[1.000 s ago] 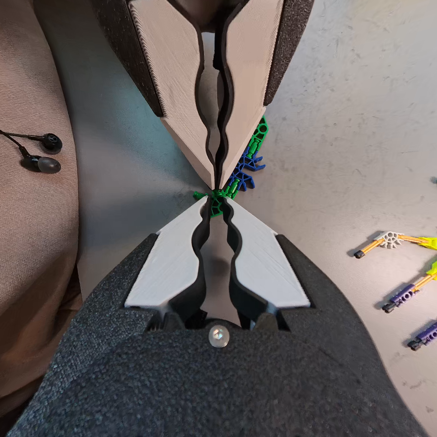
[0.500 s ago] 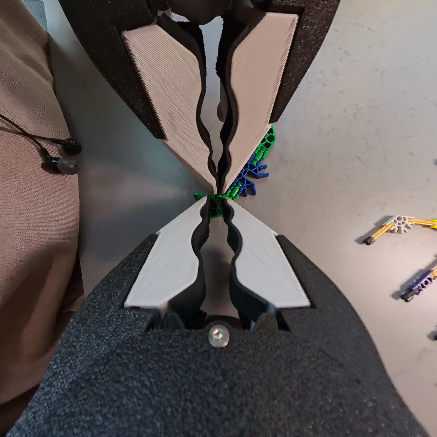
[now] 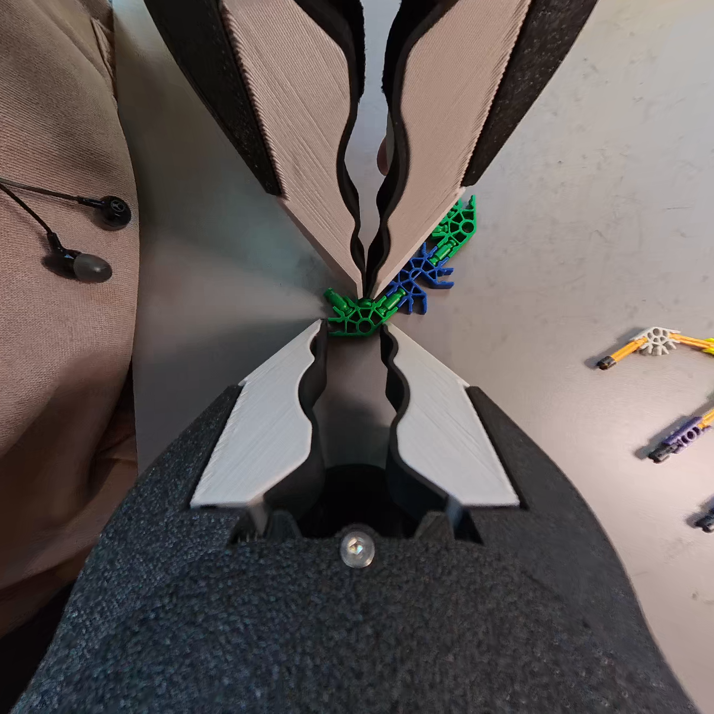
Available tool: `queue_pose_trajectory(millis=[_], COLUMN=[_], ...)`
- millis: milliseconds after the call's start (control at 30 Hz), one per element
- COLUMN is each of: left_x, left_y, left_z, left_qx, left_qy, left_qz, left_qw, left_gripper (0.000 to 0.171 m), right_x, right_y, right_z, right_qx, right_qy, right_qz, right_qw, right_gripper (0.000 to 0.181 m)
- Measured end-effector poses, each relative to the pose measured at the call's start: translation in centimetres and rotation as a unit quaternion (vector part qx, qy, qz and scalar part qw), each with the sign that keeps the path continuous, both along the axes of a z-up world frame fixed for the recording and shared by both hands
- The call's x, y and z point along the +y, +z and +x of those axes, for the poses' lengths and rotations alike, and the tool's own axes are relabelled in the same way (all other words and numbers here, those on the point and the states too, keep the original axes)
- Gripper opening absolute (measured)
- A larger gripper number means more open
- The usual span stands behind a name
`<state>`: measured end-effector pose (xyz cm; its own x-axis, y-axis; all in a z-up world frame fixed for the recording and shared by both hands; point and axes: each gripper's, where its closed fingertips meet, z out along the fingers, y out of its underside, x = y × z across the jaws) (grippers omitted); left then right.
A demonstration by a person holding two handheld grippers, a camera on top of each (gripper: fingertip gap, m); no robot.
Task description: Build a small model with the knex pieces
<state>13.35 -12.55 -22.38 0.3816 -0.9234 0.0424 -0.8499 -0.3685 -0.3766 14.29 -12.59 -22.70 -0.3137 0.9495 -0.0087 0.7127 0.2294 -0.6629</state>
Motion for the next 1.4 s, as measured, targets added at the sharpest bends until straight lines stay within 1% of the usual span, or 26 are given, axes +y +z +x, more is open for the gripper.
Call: queue_pose_trajectory(millis=[167, 333, 400, 500, 533, 633, 700, 800, 933, 1100, 1167, 1200, 1267, 1333, 1400], left_x=[0.0, 0.0, 0.0, 0.0, 0.0, 0.2, 0.3, 0.4, 0.4, 0.4, 0.4, 0.7, 1.2, 1.2, 1.2], left_y=[0.0, 0.0, 0.0, 0.0, -0.1, -0.1, -0.1, -0.2, -0.2, -0.3, -0.3, -0.3, -0.1, 0.5, 2.9], left_z=[0.1, 0.1, 0.1, 0.1, 0.2, 0.6, 0.9, 0.9, 1.0, 1.0, 1.0, 1.3, 2.1, 2.1, 2.6], left_qx=[0.012, 0.018, 0.033, 0.066, 0.077, 0.104, 0.127, 0.161, 0.171, 0.193, 0.179, 0.150, 0.067, 0.005, -0.107], left_qy=[0.006, 0.017, 0.017, 0.016, 0.015, 0.009, -0.005, -0.031, -0.042, -0.059, -0.057, -0.044, -0.008, 0.006, 0.040], left_qz=[-0.001, -0.015, -0.019, -0.035, -0.040, -0.043, -0.038, -0.042, -0.058, -0.042, -0.038, -0.038, -0.027, -0.005, 0.001], left_qw=[1.000, 1.000, 0.999, 0.997, 0.996, 0.994, 0.991, 0.986, 0.983, 0.979, 0.982, 0.987, 0.997, 1.000, 0.993], left_gripper=[0.000, 0.000, 0.000, 0.000, 0.000, 0.000, 0.000, 0.000, 0.000, 0.000, 0.000, 0.000, 0.000, 0.000, 0.000], right_x=[0.0, -1.0, -1.1, -0.2, -0.2, -0.7, -1.3, -1.4, -1.3, -1.2, -1.2, -1.2, -1.1, -1.0, -0.9], right_y=[0.2, 3.3, 2.8, 0.7, 0.7, 0.5, 0.3, 0.3, 0.4, 0.5, 0.5, 0.5, 0.5, 0.8, 1.3], right_z=[0.1, 0.6, 0.8, 1.7, 1.8, 1.9, 1.7, 1.7, 1.7, 1.6, 1.6, 1.6, 1.6, 1.7, 1.7], right_qx=[0.016, 0.093, 0.084, 0.033, 0.033, 0.032, 0.044, 0.049, 0.057, 0.052, 0.052, 0.052, 0.055, 0.061, 0.066], right_qy=[0.003, 0.037, 0.043, 0.049, 0.049, 0.046, 0.052, 0.052, 0.050, 0.048, 0.045, 0.043, 0.034, 0.023, 0.013], right_qz=[0.011, 0.010, 0.049, 0.143, 0.151, 0.161, 0.158, 0.162, 0.179, 0.181, 0.181, 0.182, 0.177, 0.163, 0.147], right_qw=[1.000, 0.995, 0.994, 0.988, 0.987, 0.985, 0.985, 0.984, 0.981, 0.981, 0.981, 0.981, 0.982, 0.984, 0.987], right_gripper=[0.025, 0.023, 0.023, 0.028, 0.028, 0.027, 0.020, 0.019, 0.022, 0.024, 0.024, 0.024, 0.024, 0.024, 0.024])
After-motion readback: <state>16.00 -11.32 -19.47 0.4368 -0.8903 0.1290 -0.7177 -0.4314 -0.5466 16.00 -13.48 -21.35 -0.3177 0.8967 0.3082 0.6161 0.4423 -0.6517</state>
